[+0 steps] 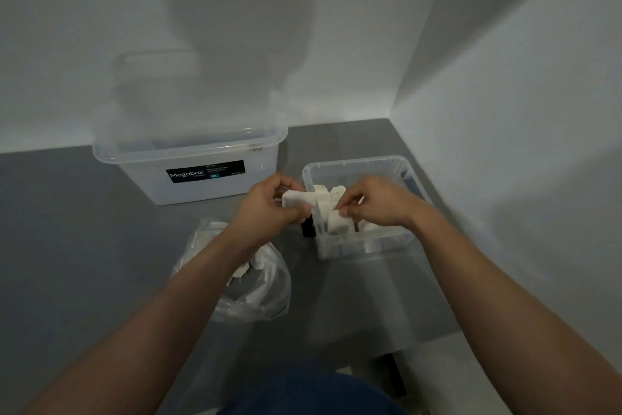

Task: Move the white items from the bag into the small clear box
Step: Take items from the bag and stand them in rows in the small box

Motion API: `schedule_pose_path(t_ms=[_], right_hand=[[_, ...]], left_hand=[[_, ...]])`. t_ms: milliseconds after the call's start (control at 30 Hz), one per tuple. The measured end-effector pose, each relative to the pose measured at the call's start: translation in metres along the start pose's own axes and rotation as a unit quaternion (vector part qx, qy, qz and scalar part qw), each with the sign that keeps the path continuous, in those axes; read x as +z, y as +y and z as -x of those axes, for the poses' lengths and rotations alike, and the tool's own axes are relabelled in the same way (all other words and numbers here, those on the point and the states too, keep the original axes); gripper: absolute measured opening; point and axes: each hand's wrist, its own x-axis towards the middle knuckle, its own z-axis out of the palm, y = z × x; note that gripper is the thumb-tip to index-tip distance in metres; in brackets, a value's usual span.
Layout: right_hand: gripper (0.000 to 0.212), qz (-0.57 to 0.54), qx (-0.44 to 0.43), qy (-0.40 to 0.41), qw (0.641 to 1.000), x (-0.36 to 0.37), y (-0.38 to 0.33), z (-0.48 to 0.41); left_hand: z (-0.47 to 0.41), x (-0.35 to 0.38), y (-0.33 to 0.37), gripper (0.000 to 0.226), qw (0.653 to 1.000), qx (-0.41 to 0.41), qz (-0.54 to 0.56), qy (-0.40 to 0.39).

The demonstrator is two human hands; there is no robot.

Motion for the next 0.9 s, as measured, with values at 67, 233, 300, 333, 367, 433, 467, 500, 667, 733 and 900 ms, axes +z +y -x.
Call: schedule_pose_path(t_ms=[67, 233, 300, 333, 367, 433, 467, 500, 667, 733, 900], right_hand=[[0.014, 0.025, -0.01, -0.016, 1.0, 0.011, 0.004, -0.011], [0.015, 0.043, -0.003, -0.001, 0.999, 0.036, 0.017, -0.04], [0.015, 0.047, -0.002, -0.008, 0.999, 0.041, 0.02, -0.047], [0.015, 0.047, 0.0, -0.015, 0.999, 0.043, 0.021, -0.05], [0.014, 0.05, 0.003, -0.02, 0.999, 0.045, 0.021, -0.051], [0.013, 0.046, 0.01, -0.008, 0.999, 0.045, 0.023, -0.052], [0.014, 0.029, 0.011, 0.01, 0.999, 0.043, 0.023, -0.05], [0.014, -0.004, 0.01, 0.035, 0.999, 0.04, 0.022, -0.047], [0.018, -0.41, 0.035, 0.069, 0.909, 0.017, 0.0, -0.013], [0.018, -0.458, 0.013, 0.04, 0.888, 0.01, -0.004, -0.003], [0.014, -0.447, -0.024, 0.066, 0.892, 0.003, -0.005, 0.009]], left_hand=[[0.001, 0.003, -0.001, 0.023, 1.0, 0.001, 0.002, 0.015], [0.004, 0.012, -0.003, 0.02, 0.999, -0.022, 0.02, 0.038], [0.008, 0.015, -0.002, 0.021, 0.999, -0.019, 0.026, 0.043], [0.01, 0.016, -0.002, 0.022, 0.998, -0.015, 0.027, 0.048], [0.011, 0.017, -0.002, 0.022, 0.998, -0.011, 0.029, 0.054], [0.014, 0.019, -0.003, 0.022, 0.997, -0.011, 0.044, 0.067], [0.014, 0.02, -0.003, 0.021, 0.996, -0.016, 0.054, 0.073], [0.014, 0.021, -0.004, 0.021, 0.995, -0.022, 0.06, 0.08], [0.012, 0.031, -0.004, 0.021, 0.985, -0.027, 0.126, 0.115], [0.011, 0.037, 0.0, 0.019, 0.986, -0.014, 0.124, 0.107], [0.008, 0.046, 0.006, 0.018, 0.987, 0.002, 0.134, 0.091]])
